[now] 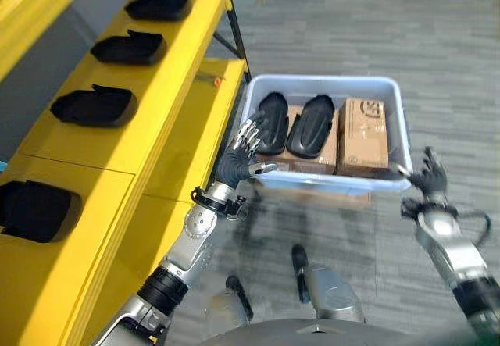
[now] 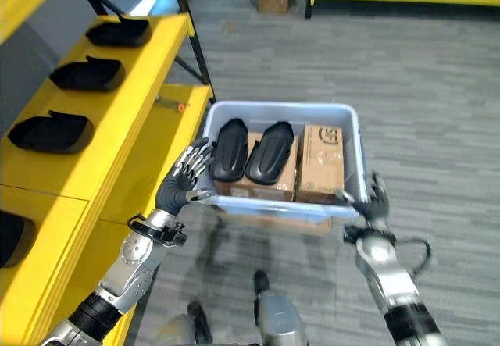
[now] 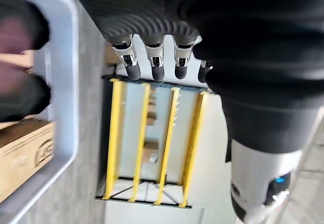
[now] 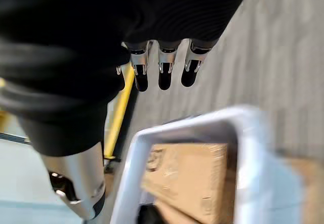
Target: Move parts from the plastic box to the shelf.
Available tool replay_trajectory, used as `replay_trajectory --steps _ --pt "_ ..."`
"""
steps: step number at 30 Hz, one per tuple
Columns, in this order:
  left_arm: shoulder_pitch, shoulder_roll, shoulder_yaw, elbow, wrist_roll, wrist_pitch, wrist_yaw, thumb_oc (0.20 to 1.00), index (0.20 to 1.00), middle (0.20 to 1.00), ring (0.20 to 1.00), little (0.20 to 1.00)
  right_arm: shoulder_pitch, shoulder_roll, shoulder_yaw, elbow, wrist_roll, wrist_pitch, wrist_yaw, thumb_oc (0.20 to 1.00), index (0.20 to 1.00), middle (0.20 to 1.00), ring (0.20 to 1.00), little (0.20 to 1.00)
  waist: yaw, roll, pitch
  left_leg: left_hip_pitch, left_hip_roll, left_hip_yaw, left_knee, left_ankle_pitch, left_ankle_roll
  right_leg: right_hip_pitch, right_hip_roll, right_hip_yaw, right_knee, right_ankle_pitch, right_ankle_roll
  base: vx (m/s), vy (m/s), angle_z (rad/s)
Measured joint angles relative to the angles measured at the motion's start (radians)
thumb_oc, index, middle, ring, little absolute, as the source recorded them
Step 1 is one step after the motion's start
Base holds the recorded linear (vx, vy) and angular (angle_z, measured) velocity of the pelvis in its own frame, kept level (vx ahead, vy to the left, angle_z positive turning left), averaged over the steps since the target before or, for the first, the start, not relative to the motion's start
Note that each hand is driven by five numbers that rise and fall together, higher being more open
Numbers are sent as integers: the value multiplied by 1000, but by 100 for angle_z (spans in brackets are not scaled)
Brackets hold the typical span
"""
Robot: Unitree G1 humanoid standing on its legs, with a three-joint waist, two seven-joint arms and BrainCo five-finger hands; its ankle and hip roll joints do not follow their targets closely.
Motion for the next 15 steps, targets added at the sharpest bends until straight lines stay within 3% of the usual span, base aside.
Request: replay_trajectory --steps 1,2,3,4,5,7,8,11,12,15 --pt "34 6 4 22 -8 6 -15 1000 1000 1000 1000 1000 -2 55 11 -4 0 6 0 1000 1000 1000 1000 1000 24 -22 -26 -13 14 -4 -62 43 14 9 -7 18 -2 -10 6 201 234 -26" --pt "36 4 -11 36 -8 20 -29 1000 1000 1000 1000 1000 -21 66 10 -5 0 6 3 1000 1000 1000 1000 1000 28 -10 -37 14 17 -20 -110 56 14 29 -15 33 -5 -17 28 233 298 -50" --pt "48 3 -16 39 -8 21 -58 1000 1000 1000 1000 1000 -50 62 10 -32 0 7 4 1000 1000 1000 1000 1000 26 29 -58 156 -27 -28 -249 61 28 59 -39 57 -6 -24 83 276 343 -26" --pt "65 -9 -12 40 -8 21 -79 1000 1000 1000 1000 1000 -52 50 11 -72 -2 9 -1 1000 1000 1000 1000 1000 19 92 -84 269 -68 -14 -294 44 59 52 -49 59 35 -50 139 284 338 -45" --pt "99 -1 5 43 -8 23 -83 1000 1000 1000 1000 1000 -49 88 51 -100 0 18 -3 1000 1000 1000 1000 1000 33 33 -68 311 -143 12 -293 10 102 56 -119 58 73 -66 177 236 267 -32" --pt "120 20 5 43 -4 23 -79 1000 1000 1000 1000 1000 -49 130 71 -108 -1 20 -2 1000 1000 1000 1000 1000 40 -1 -70 319 -177 31 -293 -8 121 56 -157 52 72 -58 206 97 92 -31" --pt "120 69 32 42 1 24 -73 1000 1000 1000 1000 1000 -53 141 123 -108 -2 28 0 1000 1000 1000 1000 1000 62 -31 -72 297 -190 50 -292 -13 128 60 -169 -9 -21 -6 234 41 4 -17" --pt "155 76 45 34 38 24 -72 1000 1000 1000 1000 1000 -70 141 125 -100 -39 28 -2 1000 1000 1000 1000 1000 84 -22 -63 292 -170 75 -292 -17 123 116 -142 -57 -164 81 227 112 -82 -44" --pt "185 79 54 20 51 25 -71 1000 1000 1000 1000 1000 -135 149 141 -43 -39 27 7 1000 1000 1000 1000 1000 127 -20 -51 319 -149 158 -290 -24 114 89 -178 -172 -134 83 228 41 -120 -110" --pt "174 59 46 20 52 27 -57 1000 1000 1000 1000 1000 -167 136 133 9 -40 25 4 1000 1000 1000 1000 1000 125 5 -35 298 -107 130 -243 -32 93 109 -135 -194 -146 94 208 31 -95 -26"
